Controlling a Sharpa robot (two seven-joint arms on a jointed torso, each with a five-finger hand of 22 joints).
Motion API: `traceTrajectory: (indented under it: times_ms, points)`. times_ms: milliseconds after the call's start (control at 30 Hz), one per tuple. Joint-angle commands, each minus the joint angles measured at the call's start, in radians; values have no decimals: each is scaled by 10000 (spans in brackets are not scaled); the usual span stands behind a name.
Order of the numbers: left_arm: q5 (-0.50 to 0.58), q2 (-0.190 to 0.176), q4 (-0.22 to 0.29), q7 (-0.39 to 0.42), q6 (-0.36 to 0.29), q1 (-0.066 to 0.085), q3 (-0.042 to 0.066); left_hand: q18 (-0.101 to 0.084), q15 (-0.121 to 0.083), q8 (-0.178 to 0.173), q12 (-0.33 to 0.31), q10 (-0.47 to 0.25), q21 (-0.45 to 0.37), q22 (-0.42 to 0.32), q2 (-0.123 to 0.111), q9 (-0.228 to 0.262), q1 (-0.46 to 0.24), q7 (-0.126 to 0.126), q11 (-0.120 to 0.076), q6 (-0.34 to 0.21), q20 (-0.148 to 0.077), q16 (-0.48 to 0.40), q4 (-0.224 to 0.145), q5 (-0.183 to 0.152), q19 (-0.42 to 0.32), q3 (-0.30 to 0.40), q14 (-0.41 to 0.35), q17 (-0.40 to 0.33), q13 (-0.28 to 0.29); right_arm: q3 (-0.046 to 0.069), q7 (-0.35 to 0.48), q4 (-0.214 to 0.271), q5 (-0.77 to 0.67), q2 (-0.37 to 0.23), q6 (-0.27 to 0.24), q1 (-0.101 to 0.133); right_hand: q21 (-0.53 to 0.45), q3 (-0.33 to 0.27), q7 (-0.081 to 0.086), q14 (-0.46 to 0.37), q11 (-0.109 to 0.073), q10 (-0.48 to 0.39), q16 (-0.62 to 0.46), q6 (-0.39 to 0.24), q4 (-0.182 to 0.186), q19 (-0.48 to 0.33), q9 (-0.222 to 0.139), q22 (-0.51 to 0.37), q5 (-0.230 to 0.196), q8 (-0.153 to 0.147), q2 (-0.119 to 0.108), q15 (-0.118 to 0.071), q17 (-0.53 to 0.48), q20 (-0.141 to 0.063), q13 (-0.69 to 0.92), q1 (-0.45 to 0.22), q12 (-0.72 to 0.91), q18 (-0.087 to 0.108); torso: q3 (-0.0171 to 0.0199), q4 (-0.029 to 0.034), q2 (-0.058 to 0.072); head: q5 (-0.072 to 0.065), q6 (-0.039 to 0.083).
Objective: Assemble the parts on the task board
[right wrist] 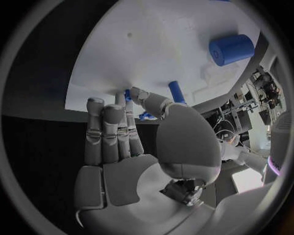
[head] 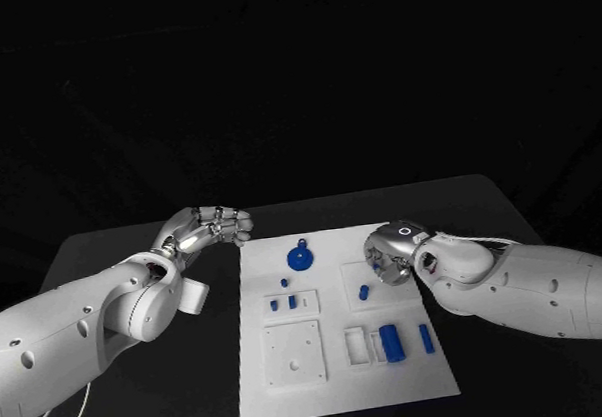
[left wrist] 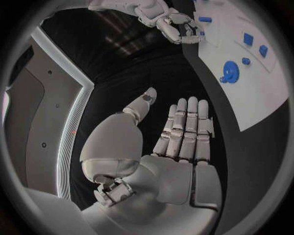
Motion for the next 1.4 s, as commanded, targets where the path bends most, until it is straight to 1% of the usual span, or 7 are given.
traceTrajectory:
  times_ms: [33,133,667,933,1067,1167,1400]
  points:
    - [68,-5,33,37,110,8,8,104,-14,33,-52,8,-42,16,38,-17,16,37,60,-25,-1,-44,-23,-27,54,-54,86,14,-16,-104,-191,28,-408,51,427,-147,68,23,-19,-50,3,102,71,98,-60,66,21,213,-54,58,105,-148,16,-22,35,-4,76,459,-3,4,-3,-3,-12]
    - [68,-7,34,41,107,8,8,104,-14,33,-53,7,-43,17,40,-19,16,38,61,-26,0,-48,-23,-27,54,-54,88,16,-19,-104,-309,21,-489,59,201,-147,136,92,-53,-56,-26,181,141,180,-72,78,45,208,-54,89,100,-176,31,-33,83,-2,98,459,-1,5,-5,3,-11]
    - [68,-8,-28,49,69,7,8,102,-12,28,-65,-6,-55,26,42,-31,-3,46,70,-43,3,-75,-13,-27,56,-63,97,25,-43,-86,-295,247,-426,-60,-404,-144,308,271,-112,-59,-78,317,315,323,-62,116,103,200,-55,129,20,-226,63,-81,199,-33,117,459,0,3,-6,22,-8]
    - [90,6,-82,46,67,6,8,102,-11,25,-69,-9,-61,31,49,-37,-16,50,74,-52,4,-90,-7,-27,57,-67,102,31,-56,62,-248,399,-267,-188,-444,-103,357,315,-124,-58,-90,352,366,354,-45,130,120,198,-55,136,-6,-238,72,-97,233,-49,119,459,2,4,-8,32,8]
    - [99,18,-106,53,62,6,8,101,-11,24,-70,-10,-65,33,54,-40,-25,52,76,-56,4,-97,-3,-26,58,-69,105,34,-62,146,-176,485,-174,-259,-480,-82,372,335,-126,-59,-94,362,383,358,-36,132,125,197,-54,134,-18,-242,75,-101,245,-54,119,459,0,7,-4,69,25]
    - [102,19,-124,56,61,6,8,101,-11,24,-71,-11,-66,34,56,-42,-28,53,77,-58,4,-101,-2,-26,59,-69,107,35,-65,227,-145,632,-118,-367,-439,-66,380,345,-128,-60,-96,365,392,362,-32,132,128,196,-54,134,-28,-244,77,-104,251,-57,117,459,2,5,-4,72,28]
    - [131,11,-177,63,41,6,8,102,-10,23,-74,-14,-71,37,59,-46,-36,55,79,-63,4,-110,0,-26,59,-71,109,39,-73,351,-48,1049,94,-643,-365,62,396,362,-131,-63,-99,375,410,370,-21,133,135,195,-54,135,-39,-247,79,-108,264,-65,116,459,-5,-2,-7,86,11]
